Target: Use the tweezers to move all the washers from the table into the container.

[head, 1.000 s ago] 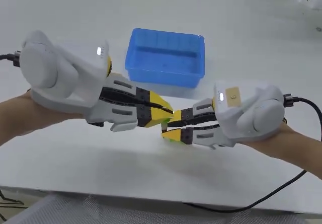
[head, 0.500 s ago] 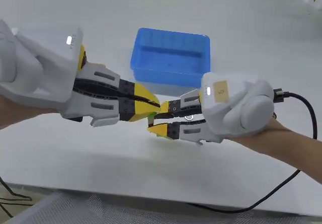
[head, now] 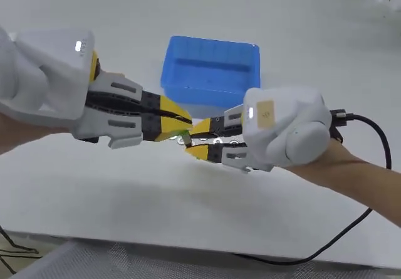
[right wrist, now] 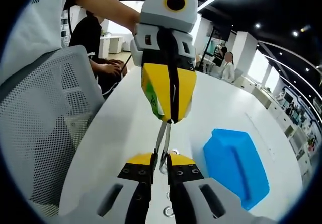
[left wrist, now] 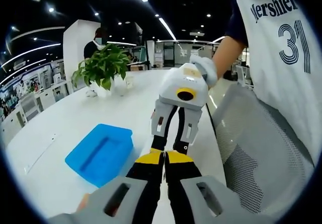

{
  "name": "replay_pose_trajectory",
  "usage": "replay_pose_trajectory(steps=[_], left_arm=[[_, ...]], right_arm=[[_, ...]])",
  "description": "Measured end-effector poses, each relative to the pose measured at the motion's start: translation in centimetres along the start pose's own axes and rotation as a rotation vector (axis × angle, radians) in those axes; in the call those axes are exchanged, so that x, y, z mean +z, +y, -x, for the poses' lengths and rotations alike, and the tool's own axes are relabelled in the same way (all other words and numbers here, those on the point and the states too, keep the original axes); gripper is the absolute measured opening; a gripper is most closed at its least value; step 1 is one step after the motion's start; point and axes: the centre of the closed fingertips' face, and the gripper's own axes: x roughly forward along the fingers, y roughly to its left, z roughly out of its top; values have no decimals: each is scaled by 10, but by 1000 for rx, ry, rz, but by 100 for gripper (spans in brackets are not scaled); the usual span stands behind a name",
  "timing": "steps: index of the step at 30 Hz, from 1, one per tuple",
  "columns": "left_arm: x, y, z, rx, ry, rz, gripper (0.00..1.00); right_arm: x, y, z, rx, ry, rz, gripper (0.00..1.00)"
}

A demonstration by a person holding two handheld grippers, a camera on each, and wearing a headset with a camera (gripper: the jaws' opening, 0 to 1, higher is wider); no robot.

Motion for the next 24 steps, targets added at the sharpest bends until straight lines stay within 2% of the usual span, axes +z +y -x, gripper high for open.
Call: replay_pose_trajectory(steps=[13, 24], left_arm=[[-4, 8, 1, -4, 19, -2, 5], [-9, 10, -7, -8, 35, -4, 5]], right_arm=[[-1, -8, -8, 12, -13, -19, 11], [-9, -9, -10, 7, -11, -43, 11]])
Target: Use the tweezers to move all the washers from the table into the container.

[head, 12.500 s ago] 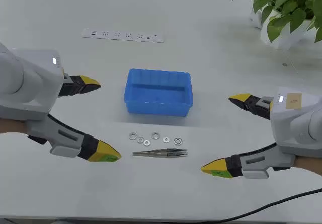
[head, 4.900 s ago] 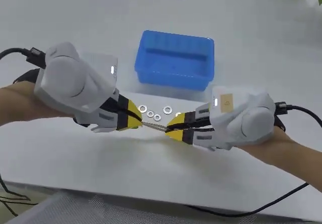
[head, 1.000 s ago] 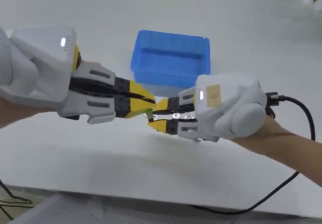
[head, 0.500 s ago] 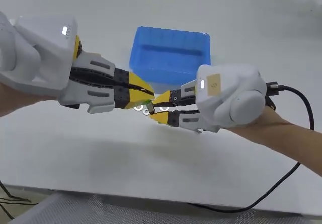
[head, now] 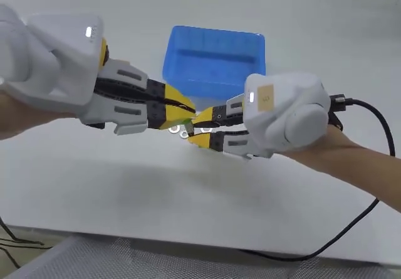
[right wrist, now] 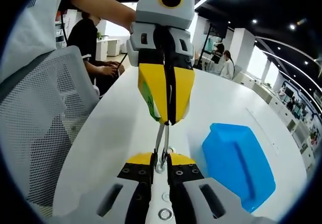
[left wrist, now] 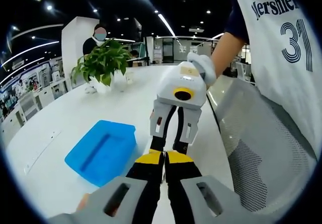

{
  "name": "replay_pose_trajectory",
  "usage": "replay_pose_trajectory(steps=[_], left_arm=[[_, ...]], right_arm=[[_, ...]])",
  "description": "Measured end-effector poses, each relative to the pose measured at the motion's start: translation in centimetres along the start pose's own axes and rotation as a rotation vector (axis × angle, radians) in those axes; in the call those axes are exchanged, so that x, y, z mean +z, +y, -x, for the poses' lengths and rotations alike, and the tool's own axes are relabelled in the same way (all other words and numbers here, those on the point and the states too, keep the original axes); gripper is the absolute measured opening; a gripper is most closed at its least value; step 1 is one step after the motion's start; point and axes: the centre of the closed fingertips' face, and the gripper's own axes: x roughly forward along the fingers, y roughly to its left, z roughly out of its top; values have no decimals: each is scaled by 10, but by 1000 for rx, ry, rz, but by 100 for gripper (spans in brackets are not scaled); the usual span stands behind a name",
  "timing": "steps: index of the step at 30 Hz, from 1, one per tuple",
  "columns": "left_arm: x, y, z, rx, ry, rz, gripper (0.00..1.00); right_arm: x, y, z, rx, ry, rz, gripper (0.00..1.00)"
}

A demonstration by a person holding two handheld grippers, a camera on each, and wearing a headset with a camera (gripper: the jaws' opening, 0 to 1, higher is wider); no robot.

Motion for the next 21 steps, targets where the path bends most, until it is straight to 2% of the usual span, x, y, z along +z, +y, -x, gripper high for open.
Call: replay_pose_trajectory(steps=[4, 8, 17, 21], left_arm=[[2, -3, -2, -6, 4, 3, 5], [-2, -2, -2, -2, 10, 6, 5], [0, -2, -5, -8, -7, 22, 5], [2, -2, -7, -9, -20, 33, 5]], right_arm=[[0, 2, -2, 5, -8, -6, 12], [-2, 2, -3, 2, -4, -9, 12], [-8, 2, -2, 10, 8, -30, 12], [-3, 0, 0, 10, -24, -68, 12]])
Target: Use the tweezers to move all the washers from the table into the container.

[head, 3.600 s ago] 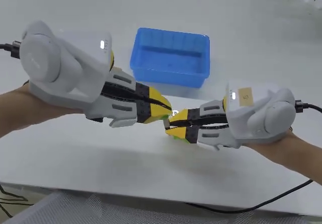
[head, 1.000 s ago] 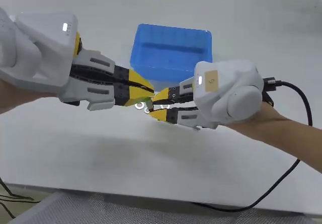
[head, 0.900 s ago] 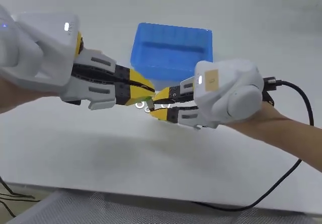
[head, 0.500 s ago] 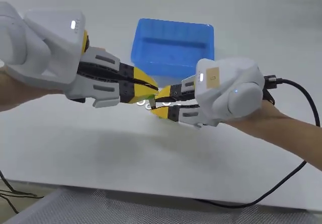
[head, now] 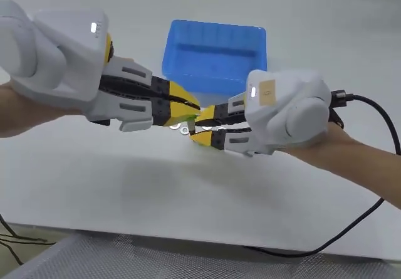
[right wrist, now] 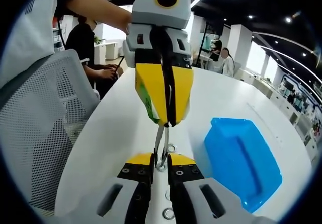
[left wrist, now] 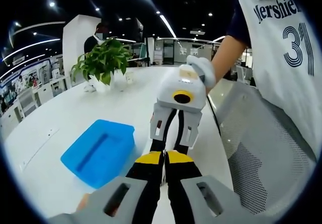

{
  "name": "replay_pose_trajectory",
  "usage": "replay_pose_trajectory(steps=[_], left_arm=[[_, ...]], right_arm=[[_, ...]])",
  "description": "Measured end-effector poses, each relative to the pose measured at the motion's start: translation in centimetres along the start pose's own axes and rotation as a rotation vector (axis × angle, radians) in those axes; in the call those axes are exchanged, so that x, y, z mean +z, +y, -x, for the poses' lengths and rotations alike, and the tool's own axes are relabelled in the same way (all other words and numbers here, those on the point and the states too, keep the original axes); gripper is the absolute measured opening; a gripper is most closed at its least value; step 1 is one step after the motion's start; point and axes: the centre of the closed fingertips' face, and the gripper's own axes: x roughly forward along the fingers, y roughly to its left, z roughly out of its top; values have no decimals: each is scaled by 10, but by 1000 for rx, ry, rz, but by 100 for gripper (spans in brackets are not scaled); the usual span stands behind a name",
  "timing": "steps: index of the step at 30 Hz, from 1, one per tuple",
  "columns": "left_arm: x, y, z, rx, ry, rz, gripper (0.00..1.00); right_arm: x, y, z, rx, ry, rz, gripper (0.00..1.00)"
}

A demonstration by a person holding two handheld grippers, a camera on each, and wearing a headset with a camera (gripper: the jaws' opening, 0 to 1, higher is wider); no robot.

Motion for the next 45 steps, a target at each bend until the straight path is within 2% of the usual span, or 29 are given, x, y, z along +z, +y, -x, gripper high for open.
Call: replay_pose_trajectory(steps=[4, 10, 16, 23, 27, 30, 33, 37, 41, 45], left_arm=[[1, -1, -2, -4, -4, 1, 5], [1, 2, -1, 1, -4, 31, 5], [1, 0, 1, -5, 3, 35, 5], [11, 1, 6, 0, 1, 48, 5], [21, 1, 8, 1, -3, 40, 5], [37, 3, 9, 11, -22, 35, 5], [49, 12, 14, 21, -42, 24, 5], [66, 22, 19, 20, -47, -12, 5], [76, 37, 20, 21, -52, -48, 5], [85, 47, 20, 13, -49, -86, 5]], right_arm=[[2, 1, 0, 9, -15, -21, 12], [1, 1, -1, 5, -5, -22, 10], [3, 3, -1, 5, 1, -10, 10], [13, 0, 2, 2, -11, 0, 10], [21, -5, 8, -9, -18, 13, 10], [30, -12, 15, -21, -21, 46, 10], [39, -22, 24, -36, -29, 66, 10], [51, -36, 35, -58, -38, 101, 10], [59, -50, 44, -78, -42, 121, 10], [64, -63, 50, -104, -53, 122, 10]])
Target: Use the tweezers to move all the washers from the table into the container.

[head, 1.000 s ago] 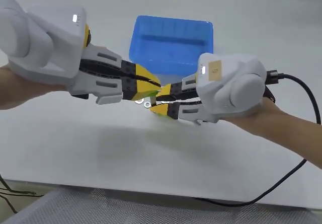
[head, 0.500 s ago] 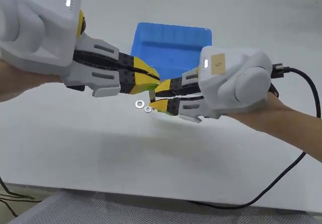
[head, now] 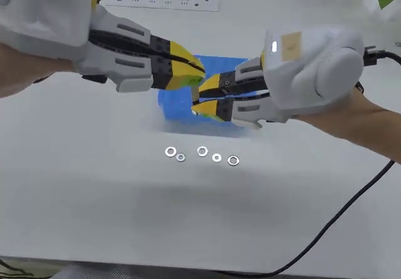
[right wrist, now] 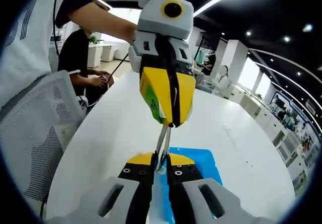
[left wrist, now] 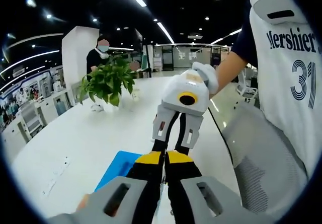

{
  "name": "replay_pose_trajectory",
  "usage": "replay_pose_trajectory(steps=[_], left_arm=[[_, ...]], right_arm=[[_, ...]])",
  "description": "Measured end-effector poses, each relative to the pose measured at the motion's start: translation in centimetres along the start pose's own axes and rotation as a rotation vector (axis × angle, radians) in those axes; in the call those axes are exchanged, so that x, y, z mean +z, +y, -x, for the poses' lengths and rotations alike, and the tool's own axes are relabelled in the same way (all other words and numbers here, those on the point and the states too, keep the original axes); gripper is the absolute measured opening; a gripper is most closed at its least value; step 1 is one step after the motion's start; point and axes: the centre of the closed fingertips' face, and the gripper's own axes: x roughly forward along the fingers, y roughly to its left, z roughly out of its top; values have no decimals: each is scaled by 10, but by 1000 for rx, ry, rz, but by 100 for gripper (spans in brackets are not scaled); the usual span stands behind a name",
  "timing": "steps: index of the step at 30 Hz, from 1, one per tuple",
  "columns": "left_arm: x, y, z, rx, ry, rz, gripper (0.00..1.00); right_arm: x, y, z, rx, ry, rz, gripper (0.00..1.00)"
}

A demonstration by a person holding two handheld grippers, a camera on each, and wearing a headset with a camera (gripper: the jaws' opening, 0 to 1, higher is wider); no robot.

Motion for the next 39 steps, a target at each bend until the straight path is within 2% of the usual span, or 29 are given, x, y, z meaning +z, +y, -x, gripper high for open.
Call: replay_pose_trajectory(steps=[3, 10, 12, 13, 15, 20, 26, 30, 36, 39], left_arm=[[4, 9, -2, -12, 13, -25, 5], [5, 41, -9, -18, 13, -44, 5], [0, 51, -13, -21, 12, -38, 5], [-3, 53, -14, -23, 12, -36, 5], [-9, 58, -17, -26, 15, -31, 5], [-34, 72, -29, -30, 32, 5, 5], [-57, 78, -42, -39, 59, 24, 5], [-66, 78, -48, -44, 59, 38, 5], [-73, 78, -52, -46, 61, 53, 5], [-73, 80, -53, -40, 52, 61, 5]], right_arm=[[0, -11, 1, -12, 2, 9, 10], [-8, -45, 0, -29, 7, 11, 10], [-14, -53, -4, -26, 14, 6, 10], [-22, -59, -8, -19, 16, 3, 10], [-28, -63, -13, -9, 19, -8, 10], [-55, -73, -34, 24, 35, -45, 10], [-76, -72, -49, 47, 56, -84, 10], [-85, -68, -52, 61, 67, -94, 10], [-96, -65, -58, 76, 78, -99, 10], [-97, -66, -58, 69, 70, -105, 10]])
